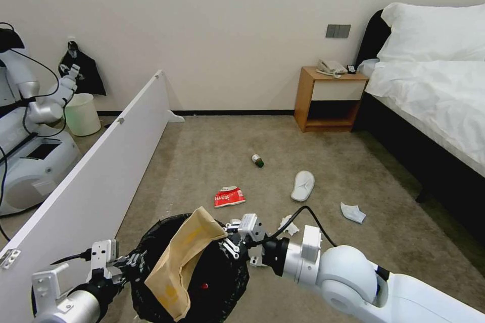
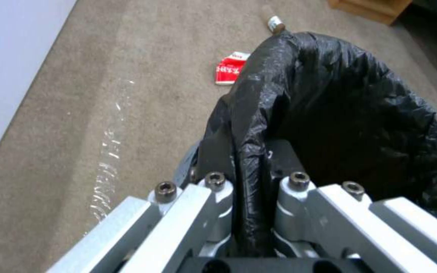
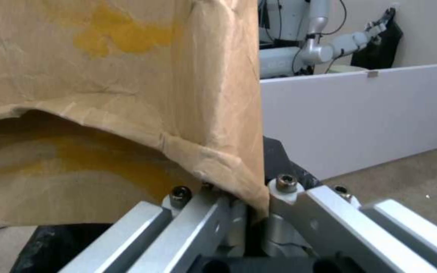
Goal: Pick up the trash bin, then pick up the garbage from the floor and place it into the trash bin.
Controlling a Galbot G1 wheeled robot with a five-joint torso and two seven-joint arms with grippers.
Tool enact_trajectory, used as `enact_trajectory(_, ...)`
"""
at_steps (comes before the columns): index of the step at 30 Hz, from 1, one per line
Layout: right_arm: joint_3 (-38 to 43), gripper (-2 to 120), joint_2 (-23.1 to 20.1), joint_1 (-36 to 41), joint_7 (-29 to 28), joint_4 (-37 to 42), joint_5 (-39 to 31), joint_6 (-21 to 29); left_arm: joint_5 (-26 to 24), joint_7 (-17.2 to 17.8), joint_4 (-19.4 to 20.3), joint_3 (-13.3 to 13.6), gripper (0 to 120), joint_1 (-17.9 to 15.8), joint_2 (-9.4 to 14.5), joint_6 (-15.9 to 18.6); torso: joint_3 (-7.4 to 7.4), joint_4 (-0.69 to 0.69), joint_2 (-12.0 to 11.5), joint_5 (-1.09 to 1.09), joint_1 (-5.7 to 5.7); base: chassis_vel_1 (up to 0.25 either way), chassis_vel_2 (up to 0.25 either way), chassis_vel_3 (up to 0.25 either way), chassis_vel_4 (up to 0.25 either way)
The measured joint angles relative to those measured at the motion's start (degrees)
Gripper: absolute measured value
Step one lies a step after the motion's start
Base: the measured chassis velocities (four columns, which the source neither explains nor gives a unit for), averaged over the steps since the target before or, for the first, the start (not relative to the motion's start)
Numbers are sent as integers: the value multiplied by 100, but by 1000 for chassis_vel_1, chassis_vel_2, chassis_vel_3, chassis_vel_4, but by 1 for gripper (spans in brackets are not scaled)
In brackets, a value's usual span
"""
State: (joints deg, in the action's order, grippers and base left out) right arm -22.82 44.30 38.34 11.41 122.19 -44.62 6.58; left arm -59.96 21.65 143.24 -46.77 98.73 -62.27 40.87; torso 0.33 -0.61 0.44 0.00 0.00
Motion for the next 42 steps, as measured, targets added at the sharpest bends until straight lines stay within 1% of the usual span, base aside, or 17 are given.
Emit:
enact_trajectory(6, -92, 0, 106, -29, -24, -111, 41, -15, 0, -2, 0, 2, 5, 9, 8, 0, 0, 0, 0, 0, 0, 0, 0, 0, 0)
enact_trajectory(18, -66, 0, 17, 123, -25, -229, 266, -17, 0, -5, 0, 7, 5, 69, -7, 0, 0, -1, 0, 0, 0, 0, 0, 0, 0)
enact_trajectory(22, -13, 0, -20, 176, -13, -392, 440, -38, 1, -4, 0, 0, 5, 86, -7, 0, 0, -1, 0, 1, 0, 0, 0, 0, 0)
enact_trajectory(35, -7, 0, -3, 199, -36, -458, 552, -51, 3, -4, 0, 4, 5, 83, 1, 2, 0, 0, 0, 0, 0, 0, 0, 0, 0)
enact_trajectory(37, -11, 2, -3, 199, -45, -470, 571, -54, 3, -4, 0, 4, 5, 83, 2, 3, 0, 0, 0, 0, 0, 0, 0, 0, 0)
enact_trajectory(39, -17, 12, -8, 193, -46, -471, 583, -57, 3, -4, 0, 7, 5, 84, 1, 4, 0, 0, 0, 0, 0, 0, 0, 0, 0)
enact_trajectory(40, -24, 16, -11, 188, -43, -464, 586, -57, 3, -4, 0, 8, 5, 82, 1, 4, 0, 0, 0, 0, 0, 0, 0, 0, 0)
enact_trajectory(41, -24, 16, -11, 188, -43, -464, 586, -57, 3, -4, 0, 8, 5, 82, 1, 4, 0, 0, 0, 0, 0, 0, 0, 0, 0)
enact_trajectory(42, -35, 20, -17, 183, -38, -446, 595, -53, 3, -3, 0, 8, 5, 77, 2, 5, 0, 0, 0, 0, 0, 0, 0, 0, 0)
